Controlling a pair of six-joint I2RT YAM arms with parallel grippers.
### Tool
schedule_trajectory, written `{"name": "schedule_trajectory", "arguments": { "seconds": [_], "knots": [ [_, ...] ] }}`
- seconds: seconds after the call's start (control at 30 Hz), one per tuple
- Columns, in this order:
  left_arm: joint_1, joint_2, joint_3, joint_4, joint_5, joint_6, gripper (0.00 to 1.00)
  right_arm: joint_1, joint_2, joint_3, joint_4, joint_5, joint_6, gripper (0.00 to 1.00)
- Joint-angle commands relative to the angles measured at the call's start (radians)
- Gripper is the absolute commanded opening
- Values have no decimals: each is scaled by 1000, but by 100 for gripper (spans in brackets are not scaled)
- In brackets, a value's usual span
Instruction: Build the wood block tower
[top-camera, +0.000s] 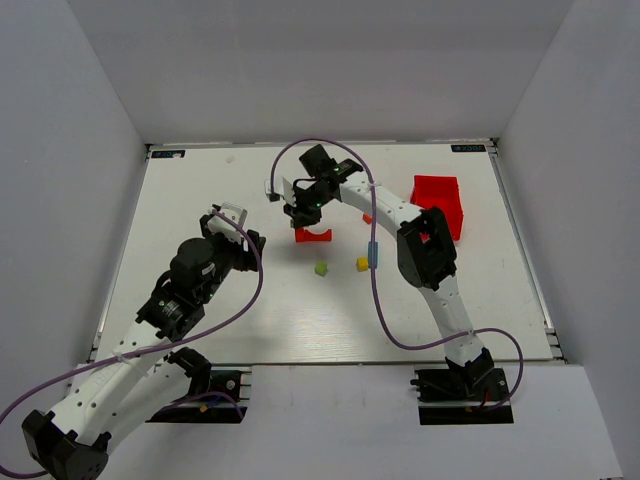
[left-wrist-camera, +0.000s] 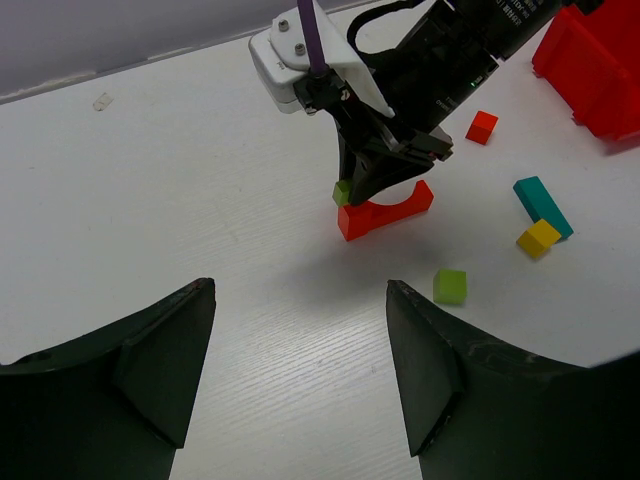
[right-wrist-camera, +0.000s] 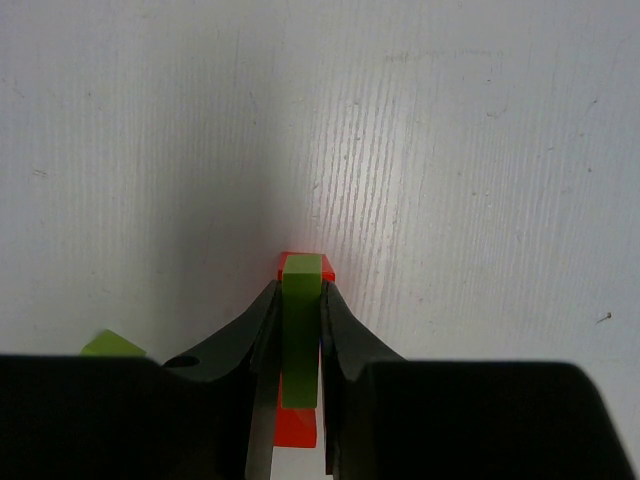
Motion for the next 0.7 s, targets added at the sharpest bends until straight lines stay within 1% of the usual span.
{"name": "schedule_trajectory", "arguments": {
  "seconds": [0.0, 0.17, 0.4, 0.67],
  "knots": [
    [3, -4, -1, 8, -5, -4, 79, 9, 14, 30, 8, -3, 2, 2],
    [3, -4, -1, 8, -5, -4, 79, 9, 15, 31, 3, -1, -1, 5],
    [3, -4, -1, 8, -5, -4, 79, 14, 18, 31, 2, 2, -8, 5],
    [3, -4, -1, 8, -5, -4, 79, 14, 20, 28, -6, 6, -26, 8]
  ]
}}
